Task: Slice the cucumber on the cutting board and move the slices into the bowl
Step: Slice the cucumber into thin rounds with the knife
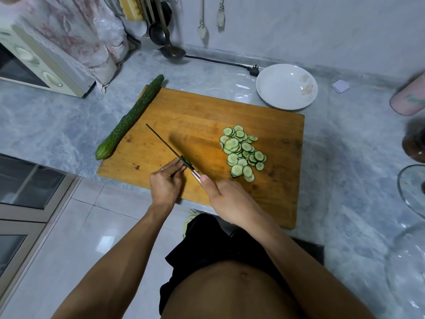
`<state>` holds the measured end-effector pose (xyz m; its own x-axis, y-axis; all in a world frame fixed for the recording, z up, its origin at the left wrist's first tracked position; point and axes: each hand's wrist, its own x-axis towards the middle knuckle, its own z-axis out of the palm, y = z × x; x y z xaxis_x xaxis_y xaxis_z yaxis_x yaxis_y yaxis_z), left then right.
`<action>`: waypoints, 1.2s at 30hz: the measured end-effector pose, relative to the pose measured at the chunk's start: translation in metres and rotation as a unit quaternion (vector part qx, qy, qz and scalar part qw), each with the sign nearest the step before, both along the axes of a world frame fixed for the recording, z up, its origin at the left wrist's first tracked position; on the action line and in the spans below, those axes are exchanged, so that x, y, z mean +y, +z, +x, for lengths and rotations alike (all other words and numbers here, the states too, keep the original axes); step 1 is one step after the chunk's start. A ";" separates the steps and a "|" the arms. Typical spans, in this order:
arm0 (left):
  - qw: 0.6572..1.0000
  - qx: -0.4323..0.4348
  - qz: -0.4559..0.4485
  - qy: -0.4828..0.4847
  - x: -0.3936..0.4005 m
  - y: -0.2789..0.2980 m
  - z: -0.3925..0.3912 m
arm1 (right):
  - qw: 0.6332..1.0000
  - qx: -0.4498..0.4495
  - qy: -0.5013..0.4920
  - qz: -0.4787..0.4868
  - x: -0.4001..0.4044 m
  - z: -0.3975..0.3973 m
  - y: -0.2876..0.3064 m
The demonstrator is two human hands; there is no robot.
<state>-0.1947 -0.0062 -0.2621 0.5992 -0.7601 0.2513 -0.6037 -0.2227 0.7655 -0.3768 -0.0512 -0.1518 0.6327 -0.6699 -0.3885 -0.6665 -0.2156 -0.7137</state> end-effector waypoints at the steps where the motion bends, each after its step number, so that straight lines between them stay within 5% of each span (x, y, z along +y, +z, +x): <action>1: 1.000 0.001 -0.001 0.003 0.000 0.000 0.000 | 1.000 0.000 0.002 -0.003 0.001 0.001 0.000; 26: 0.999 -0.022 0.044 -0.002 -0.001 -0.003 0.004 | 0.998 0.046 -0.005 0.035 -0.012 0.048 -0.025; 36: 1.000 -0.023 -0.008 -0.007 0.000 -0.005 0.007 | 0.997 0.008 -0.054 0.050 -0.028 0.035 -0.017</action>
<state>-0.1873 -0.0060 -0.2675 0.5752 -0.7645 0.2910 -0.6421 -0.2016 0.7396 -0.3416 -0.0795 -0.1688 0.5525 -0.6912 -0.4659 -0.6936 -0.0712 -0.7168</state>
